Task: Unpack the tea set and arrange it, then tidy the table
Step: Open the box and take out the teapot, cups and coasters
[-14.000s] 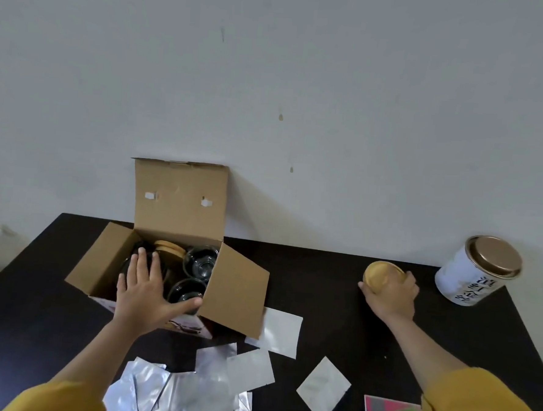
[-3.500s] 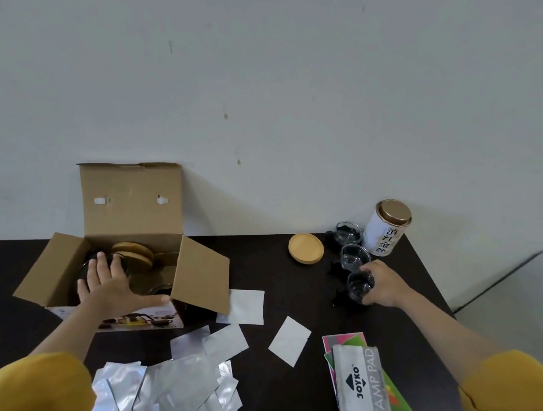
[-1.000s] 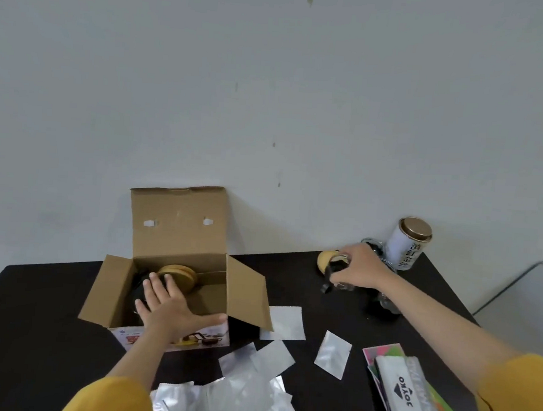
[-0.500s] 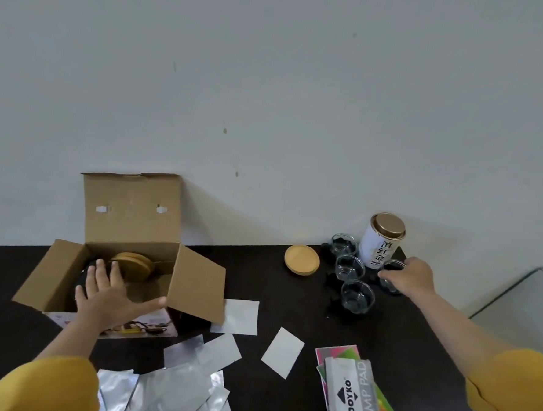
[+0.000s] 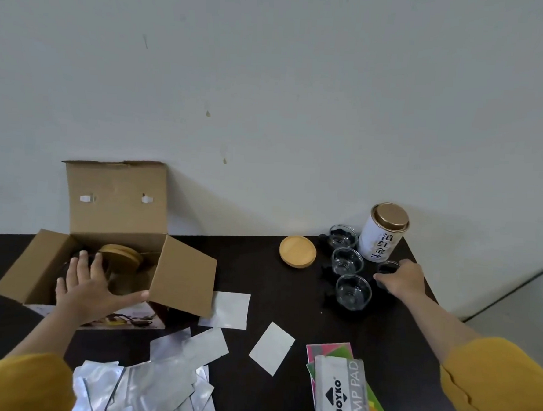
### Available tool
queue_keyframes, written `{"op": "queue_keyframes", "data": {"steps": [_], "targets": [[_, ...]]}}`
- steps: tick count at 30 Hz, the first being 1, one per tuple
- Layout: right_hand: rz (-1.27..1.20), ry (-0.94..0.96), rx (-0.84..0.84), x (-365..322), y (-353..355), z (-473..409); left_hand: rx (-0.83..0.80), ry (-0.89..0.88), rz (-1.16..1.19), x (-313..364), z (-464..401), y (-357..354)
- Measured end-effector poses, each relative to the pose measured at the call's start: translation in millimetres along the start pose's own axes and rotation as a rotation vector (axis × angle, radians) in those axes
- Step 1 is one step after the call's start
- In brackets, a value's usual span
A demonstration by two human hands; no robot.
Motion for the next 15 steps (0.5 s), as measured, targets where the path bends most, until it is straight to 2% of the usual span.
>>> {"op": "queue_keyframes", "data": {"steps": [5,9,15], "targets": [[0.025,0.026,-0.021,-19,10,17,-0.002,-0.009,-0.006,-1,-3,-3],[-0.035,0.112,0.029,-36,13,38,-0.006,-0.013,-0.002,-2,-4,-4],[-0.092,0.294,0.026,-111,-1,91,-0.031,-0.033,-0.035,1,3,2]]}}
Point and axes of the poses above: each hand's wrist, its own z-axis away from the middle knuckle, its own y-axis out of the back of the hand, x = y × z, the point moved 3 cm from there along -z, towards the middle knuckle, and after that the axes turned 8 degrees about y, right-handed, at the moved point
